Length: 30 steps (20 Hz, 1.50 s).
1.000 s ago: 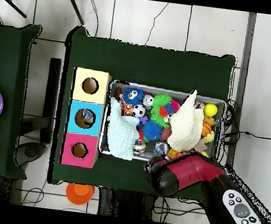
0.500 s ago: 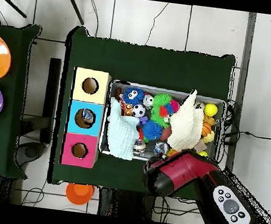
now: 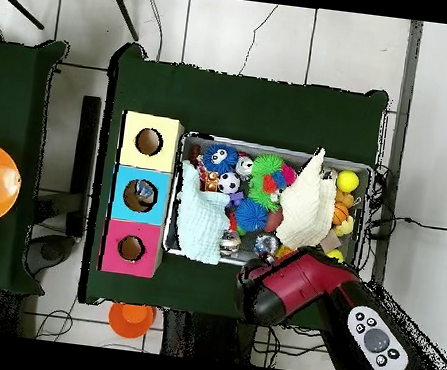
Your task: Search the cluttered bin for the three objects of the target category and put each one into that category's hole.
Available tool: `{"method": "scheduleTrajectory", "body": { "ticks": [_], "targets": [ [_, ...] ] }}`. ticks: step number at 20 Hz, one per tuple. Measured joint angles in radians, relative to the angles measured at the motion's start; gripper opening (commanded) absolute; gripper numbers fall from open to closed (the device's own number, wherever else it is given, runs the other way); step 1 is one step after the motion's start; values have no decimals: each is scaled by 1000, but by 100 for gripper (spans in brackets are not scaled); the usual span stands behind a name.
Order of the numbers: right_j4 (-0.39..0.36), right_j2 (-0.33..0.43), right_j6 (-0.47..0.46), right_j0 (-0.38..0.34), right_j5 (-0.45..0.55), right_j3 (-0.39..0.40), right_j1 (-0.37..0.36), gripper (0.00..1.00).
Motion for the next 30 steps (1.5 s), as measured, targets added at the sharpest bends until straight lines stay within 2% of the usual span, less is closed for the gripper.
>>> {"method": "scheduleTrajectory", "body": {
  "ticks": [7,14,22,24,27,29,30],
  "targets": [
    [-73,-39,0,33,-74,0,2,100],
    [-94,-70,0,46,-131,-1,3,100],
    [-145,-155,1,123,-214,-19,3,100],
    [-144,-163,1,129,-218,-21,3,100],
    [-100,-152,1,101,-209,-22,8,100],
    [-37,-134,1,56,-187,-25,20,100],
    [-28,-132,1,50,-184,-25,22,100]
  ]
}}
